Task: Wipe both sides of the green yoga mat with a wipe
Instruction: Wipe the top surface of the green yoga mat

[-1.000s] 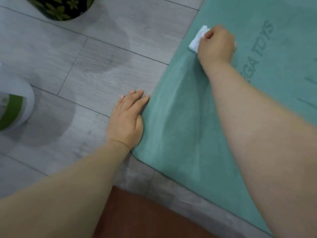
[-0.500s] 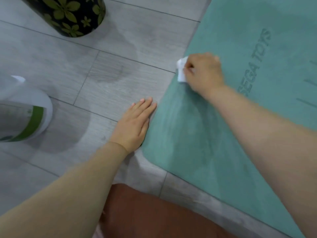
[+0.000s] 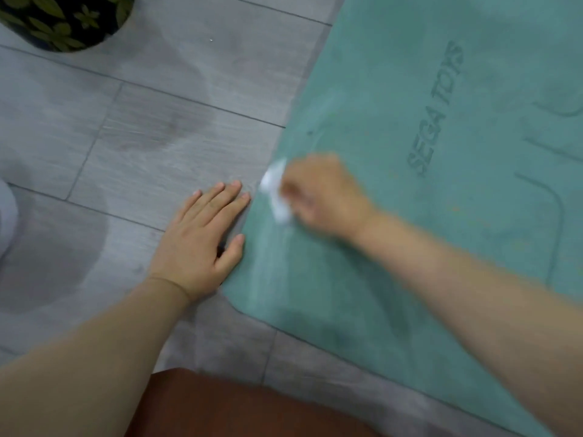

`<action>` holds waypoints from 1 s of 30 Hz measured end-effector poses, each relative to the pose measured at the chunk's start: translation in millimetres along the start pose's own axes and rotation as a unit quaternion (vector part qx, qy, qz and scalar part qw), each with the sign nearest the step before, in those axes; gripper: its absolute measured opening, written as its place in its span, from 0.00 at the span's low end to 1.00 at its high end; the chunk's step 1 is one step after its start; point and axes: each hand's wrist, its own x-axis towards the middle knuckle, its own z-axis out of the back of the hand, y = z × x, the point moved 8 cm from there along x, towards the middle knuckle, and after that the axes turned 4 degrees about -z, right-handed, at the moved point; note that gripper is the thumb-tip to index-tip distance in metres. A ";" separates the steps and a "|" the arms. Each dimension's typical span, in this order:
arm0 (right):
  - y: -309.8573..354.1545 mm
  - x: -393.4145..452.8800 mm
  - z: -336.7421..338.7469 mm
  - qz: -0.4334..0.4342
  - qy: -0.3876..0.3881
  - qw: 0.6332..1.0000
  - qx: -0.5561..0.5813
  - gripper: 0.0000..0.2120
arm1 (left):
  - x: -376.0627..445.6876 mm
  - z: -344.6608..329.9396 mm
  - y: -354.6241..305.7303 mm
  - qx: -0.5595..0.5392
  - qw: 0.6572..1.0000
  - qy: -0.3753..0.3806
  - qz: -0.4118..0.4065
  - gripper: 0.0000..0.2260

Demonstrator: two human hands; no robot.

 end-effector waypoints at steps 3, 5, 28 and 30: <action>-157.4 31.6 49.2 -0.341 -0.090 0.931 -0.091 0.11 | 0.8 -2.3 0.3 0.008 1.000 0.011 0.004 0.28; -185.0 16.4 60.0 -0.459 -0.123 0.877 -0.069 0.12 | 1.3 -2.4 0.4 0.011 1.000 0.010 0.005 0.28; 105.2 -135.4 -6.1 0.337 0.306 0.886 0.088 0.02 | 1.9 0.0 -1.6 0.012 1.000 0.011 0.002 0.28; 73.9 -121.1 3.2 0.355 0.284 0.886 0.091 0.04 | 1.5 0.2 -1.2 0.012 1.000 0.010 0.003 0.28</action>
